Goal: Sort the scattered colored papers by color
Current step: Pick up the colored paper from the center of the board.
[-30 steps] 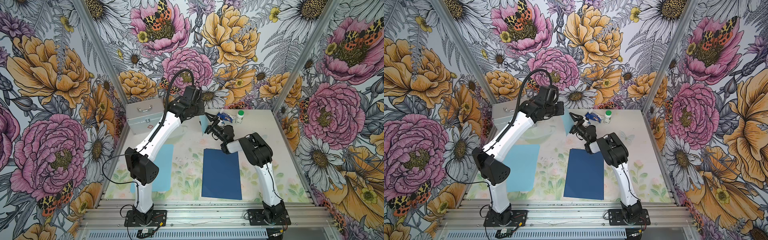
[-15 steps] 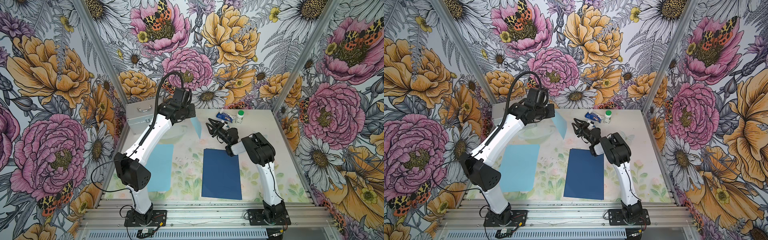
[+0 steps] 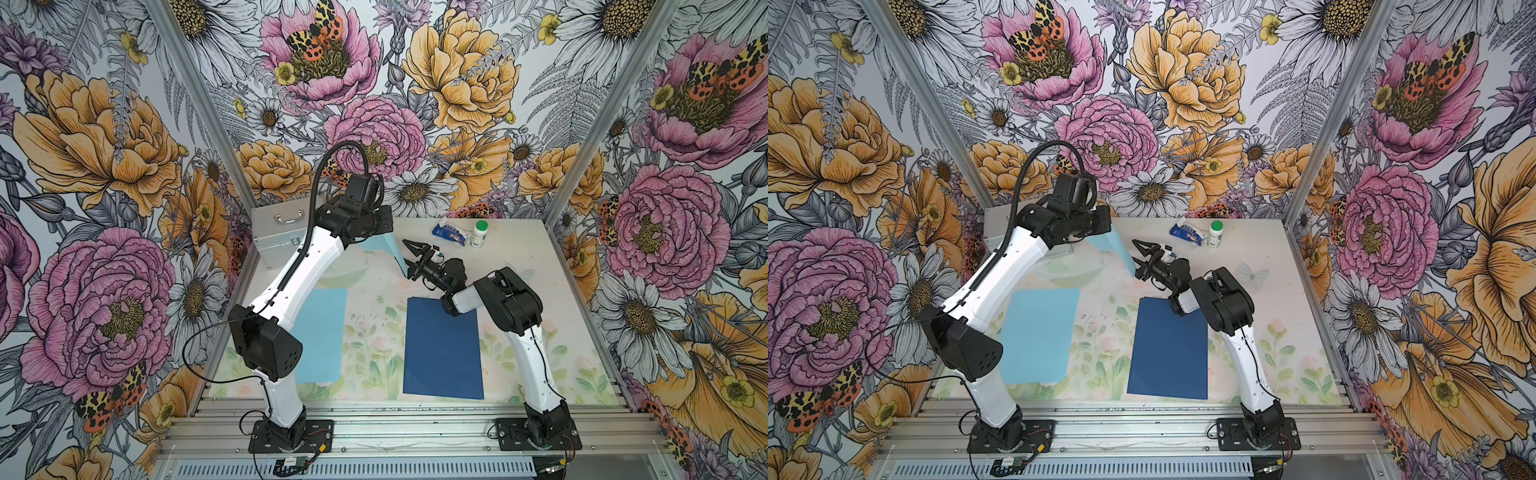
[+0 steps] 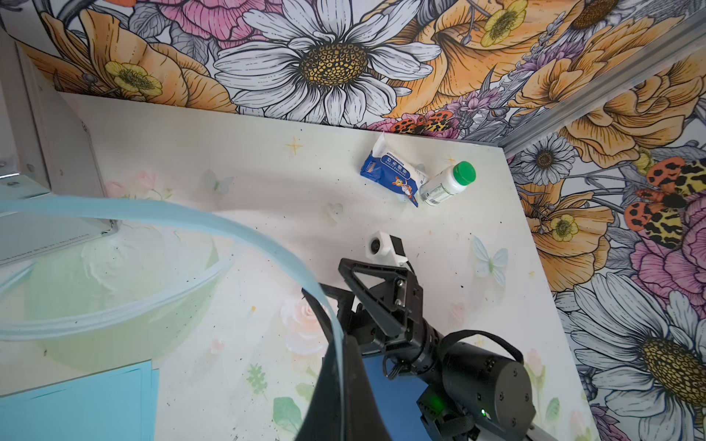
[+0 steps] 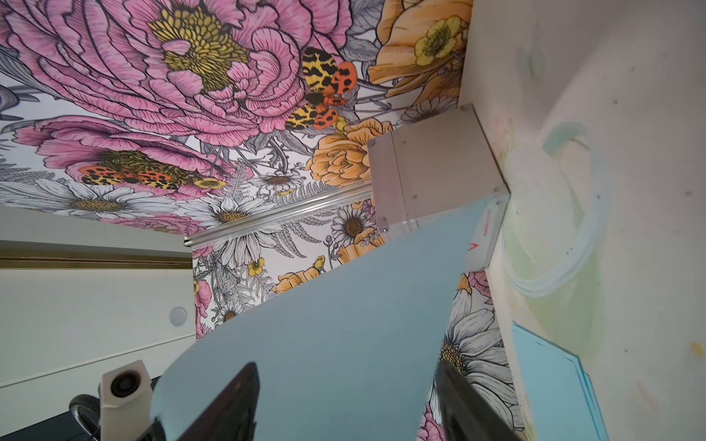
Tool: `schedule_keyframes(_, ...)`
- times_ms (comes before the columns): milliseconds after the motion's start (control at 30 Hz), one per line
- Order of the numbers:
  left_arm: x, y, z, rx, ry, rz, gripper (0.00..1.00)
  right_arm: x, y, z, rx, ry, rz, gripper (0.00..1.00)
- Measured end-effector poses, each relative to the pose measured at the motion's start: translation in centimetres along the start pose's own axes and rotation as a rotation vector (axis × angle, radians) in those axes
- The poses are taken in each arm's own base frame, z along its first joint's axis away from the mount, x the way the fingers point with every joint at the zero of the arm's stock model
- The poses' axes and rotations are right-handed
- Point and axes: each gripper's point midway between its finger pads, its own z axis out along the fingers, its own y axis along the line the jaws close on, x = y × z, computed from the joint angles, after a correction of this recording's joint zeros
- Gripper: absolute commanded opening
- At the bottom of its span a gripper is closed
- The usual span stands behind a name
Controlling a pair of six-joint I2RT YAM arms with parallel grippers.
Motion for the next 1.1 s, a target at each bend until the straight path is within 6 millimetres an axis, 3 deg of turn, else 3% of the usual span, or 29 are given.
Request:
schedule_keyframes(133, -0.5, -0.4, 1.1, 0.008, -0.008, 0.004, 0.00, 0.4, -0.7, 0.1, 0.012, 0.011, 0.014, 0.74)
schedule_keyframes(333, 0.9, -1.0, 3.2, 0.007, 0.041, 0.022, 0.00, -0.1, -0.8, 0.0, 0.012, -0.001, 0.018, 0.72)
schedule_keyframes(400, 1.2, -1.3, 3.2, 0.012, 0.046, 0.031, 0.00, -0.4, -0.6, -0.1, 0.009, -0.009, 0.017, 0.68)
schedule_keyframes(533, 1.5, -1.5, 3.1, 0.017, 0.049, 0.043, 0.00, -1.3, -0.3, -0.5, 0.002, -0.030, 0.020, 0.46)
schedule_keyframes(633, 1.8, -1.0, 3.0, 0.008, 0.055, 0.041, 0.00, -2.3, -0.5, -1.3, 0.010, -0.054, 0.030, 0.40)
schedule_keyframes(833, 2.7, 0.0, 3.2, -0.010, 0.079, 0.036, 0.00, -3.1, -0.6, -2.0, 0.017, -0.072, 0.037, 0.38)
schedule_keyframes(1100, 2.7, 1.3, 2.1, -0.026, 0.072, 0.019, 0.00, -2.7, 0.1, -2.7, 0.024, -0.061, 0.037, 0.38)
